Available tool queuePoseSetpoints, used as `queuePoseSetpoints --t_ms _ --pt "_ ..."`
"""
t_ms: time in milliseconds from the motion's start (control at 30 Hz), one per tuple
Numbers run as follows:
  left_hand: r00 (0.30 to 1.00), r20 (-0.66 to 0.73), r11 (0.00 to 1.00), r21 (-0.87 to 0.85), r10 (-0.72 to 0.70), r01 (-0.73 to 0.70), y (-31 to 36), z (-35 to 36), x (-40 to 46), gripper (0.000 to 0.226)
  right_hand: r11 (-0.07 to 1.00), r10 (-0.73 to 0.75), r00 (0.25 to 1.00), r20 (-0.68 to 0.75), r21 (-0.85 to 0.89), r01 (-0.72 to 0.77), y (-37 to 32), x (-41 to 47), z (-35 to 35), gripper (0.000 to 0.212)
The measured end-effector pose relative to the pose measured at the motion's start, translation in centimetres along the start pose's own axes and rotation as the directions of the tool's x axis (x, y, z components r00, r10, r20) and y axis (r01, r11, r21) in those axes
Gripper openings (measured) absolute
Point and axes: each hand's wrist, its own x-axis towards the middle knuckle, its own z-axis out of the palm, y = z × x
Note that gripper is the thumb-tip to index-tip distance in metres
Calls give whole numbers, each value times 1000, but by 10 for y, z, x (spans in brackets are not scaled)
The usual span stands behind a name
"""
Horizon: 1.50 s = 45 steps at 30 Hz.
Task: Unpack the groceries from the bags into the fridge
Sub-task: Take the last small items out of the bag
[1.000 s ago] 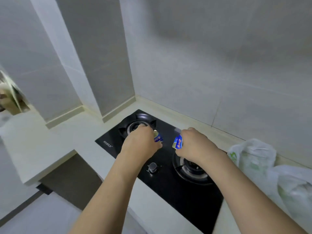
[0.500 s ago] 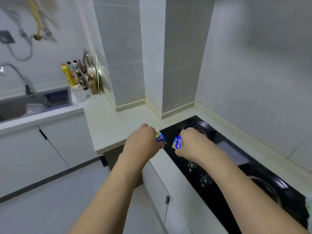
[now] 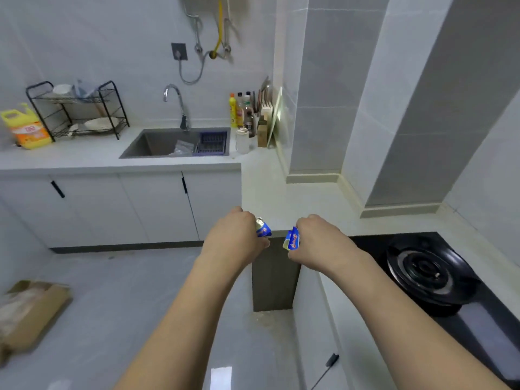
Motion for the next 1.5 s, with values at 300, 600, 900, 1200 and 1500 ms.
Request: queuePoseSetpoints --t_ms 300,600,900,1200,1500 --pt "956 -109 961 29 -271 275 -72 -27 -53 29 955 -291 955 61 -39 294 -79 7 16 19" --pt "802 -205 819 -1 -561 574 -164 -58 -141 35 801 -585 797 151 -45 597 -203 -6 47 22" --pt "597 -278 643 -113 -753 758 -236 -80 -250 33 586 -793 575 201 -3 810 -322 -59 75 21" --pt "484 -309 546 -159 -819 822 -281 -100 -313 40 449 -874 431 225 32 893 -400 -98 90 20" --pt "435 -315 504 -187 -844 843 -327 -119 -344 39 384 -906 369 209 36 922 -463 -115 97 22"
